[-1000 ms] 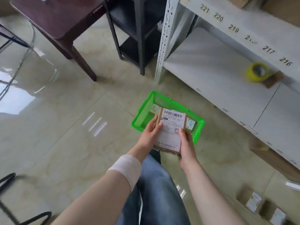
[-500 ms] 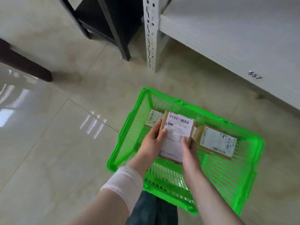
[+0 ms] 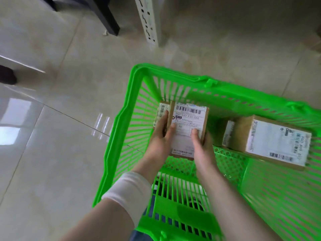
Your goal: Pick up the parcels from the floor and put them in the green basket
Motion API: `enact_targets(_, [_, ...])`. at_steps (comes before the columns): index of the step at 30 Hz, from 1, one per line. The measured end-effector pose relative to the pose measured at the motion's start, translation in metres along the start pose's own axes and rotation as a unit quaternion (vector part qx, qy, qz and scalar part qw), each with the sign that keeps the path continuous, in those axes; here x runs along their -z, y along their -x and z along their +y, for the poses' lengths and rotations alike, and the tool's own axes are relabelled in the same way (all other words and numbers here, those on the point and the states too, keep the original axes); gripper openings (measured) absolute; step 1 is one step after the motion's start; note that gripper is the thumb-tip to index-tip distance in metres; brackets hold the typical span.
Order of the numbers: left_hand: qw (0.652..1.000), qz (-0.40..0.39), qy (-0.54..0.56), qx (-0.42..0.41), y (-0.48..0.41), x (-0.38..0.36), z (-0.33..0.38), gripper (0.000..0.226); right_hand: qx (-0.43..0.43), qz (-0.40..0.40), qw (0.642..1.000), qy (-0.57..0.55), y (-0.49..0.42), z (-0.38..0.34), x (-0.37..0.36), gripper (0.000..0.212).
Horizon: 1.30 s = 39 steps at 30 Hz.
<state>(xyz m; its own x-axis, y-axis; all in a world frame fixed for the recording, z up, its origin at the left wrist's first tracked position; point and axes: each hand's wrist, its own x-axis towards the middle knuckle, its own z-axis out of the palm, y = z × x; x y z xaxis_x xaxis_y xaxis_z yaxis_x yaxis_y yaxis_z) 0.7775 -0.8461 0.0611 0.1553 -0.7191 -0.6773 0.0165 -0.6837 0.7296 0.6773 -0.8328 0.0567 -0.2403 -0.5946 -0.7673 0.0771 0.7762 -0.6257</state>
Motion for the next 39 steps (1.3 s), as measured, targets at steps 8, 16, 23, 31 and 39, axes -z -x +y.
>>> enact_targets(8, [0.987, 0.043, -0.145, -0.057, -0.014, 0.006, 0.033, 0.056, -0.240, 0.107, 0.917, -0.300, 0.030, -0.018, 0.010, 0.067])
enact_targets(16, [0.962, 0.024, -0.264, -0.060, -0.007, 0.009, 0.047, 0.029, -0.265, 0.112, 0.870, -0.400, 0.047, -0.026, 0.016, 0.068])
enact_targets(23, [0.967, 0.071, -0.242, 0.023, 0.047, 0.025, 0.040, 0.028, -0.193, 0.094, 0.936, -0.279, 0.046, -0.059, 0.032, 0.065])
enact_targets(31, [0.981, 0.156, -0.096, 0.064, 0.040, 0.024, 0.017, 0.030, -0.108, 0.001, 0.987, -0.119, 0.014, -0.077, 0.009, 0.064])
enact_targets(39, [0.983, 0.161, 0.080, 0.046, 0.030, 0.014, 0.021, 0.048, -0.079, 0.021, 0.992, -0.100, 0.005, -0.056, -0.003, 0.044])
